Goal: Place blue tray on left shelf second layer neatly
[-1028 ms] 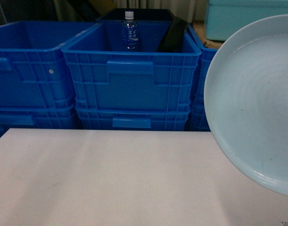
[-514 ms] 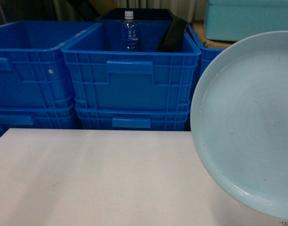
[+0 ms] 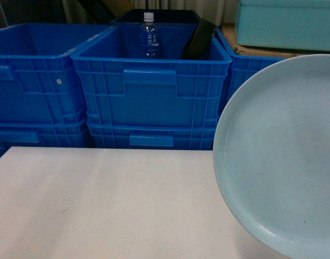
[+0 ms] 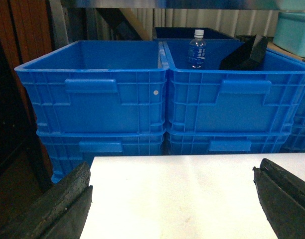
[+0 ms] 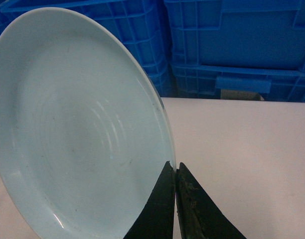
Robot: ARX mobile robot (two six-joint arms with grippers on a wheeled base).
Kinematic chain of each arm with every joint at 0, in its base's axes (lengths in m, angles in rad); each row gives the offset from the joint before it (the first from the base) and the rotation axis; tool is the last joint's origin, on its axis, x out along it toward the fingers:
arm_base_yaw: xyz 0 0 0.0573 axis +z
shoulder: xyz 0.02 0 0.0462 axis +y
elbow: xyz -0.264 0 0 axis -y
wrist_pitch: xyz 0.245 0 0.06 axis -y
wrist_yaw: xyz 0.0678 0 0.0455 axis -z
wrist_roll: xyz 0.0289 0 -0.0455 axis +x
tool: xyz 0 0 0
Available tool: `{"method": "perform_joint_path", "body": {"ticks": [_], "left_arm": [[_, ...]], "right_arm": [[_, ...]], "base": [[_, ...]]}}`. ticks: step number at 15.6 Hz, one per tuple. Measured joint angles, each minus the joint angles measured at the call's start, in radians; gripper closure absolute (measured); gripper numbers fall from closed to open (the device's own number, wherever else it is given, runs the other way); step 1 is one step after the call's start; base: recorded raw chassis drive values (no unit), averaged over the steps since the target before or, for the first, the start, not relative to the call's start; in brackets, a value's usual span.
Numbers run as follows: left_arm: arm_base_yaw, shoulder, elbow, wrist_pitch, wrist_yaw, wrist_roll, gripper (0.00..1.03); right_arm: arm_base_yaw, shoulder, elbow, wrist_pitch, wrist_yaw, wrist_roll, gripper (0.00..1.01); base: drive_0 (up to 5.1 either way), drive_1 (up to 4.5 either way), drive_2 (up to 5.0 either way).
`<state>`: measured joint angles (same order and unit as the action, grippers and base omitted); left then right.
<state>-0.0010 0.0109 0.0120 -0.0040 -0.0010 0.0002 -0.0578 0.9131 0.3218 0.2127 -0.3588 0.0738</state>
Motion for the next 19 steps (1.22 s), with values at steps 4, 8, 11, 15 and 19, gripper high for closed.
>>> {"method": "perform_joint_path", "body": {"ticks": [4,8,11,15,19], "left_arm": [[0.0,0.0,0.0,0.0,0.0,0.0,0.05],[0.0,0.0,0.0,0.0,0.0,0.0,0.05],[0.0,0.0,0.0,0.0,0.0,0.0,0.05],[0.0,0.0,0.0,0.0,0.0,0.0,0.05],[0.0,0.0,0.0,-0.004,-0.003,0.0,0.05]], "right_arm": [[-0.009,-0.006,-0.002,-0.001,-0.034,0.004,0.99],[-0.009,-0.006,-0.002,-0.001,-0.035,0.004,0.99],[-0.009,-0.006,-0.002,-0.001,-0.035,0.004,0.99],[-0.009,-0.006,-0.002,-0.001,-0.035,0.004,0.99],[-0.008,-0.006,-0.002,-0.001,-0.039,0.004,0.99]], "base": [[0.0,0.0,0.0],[0.0,0.0,0.0],[0.0,0.0,0.0],[0.0,0.0,0.0],[0.0,0.0,0.0]]}}
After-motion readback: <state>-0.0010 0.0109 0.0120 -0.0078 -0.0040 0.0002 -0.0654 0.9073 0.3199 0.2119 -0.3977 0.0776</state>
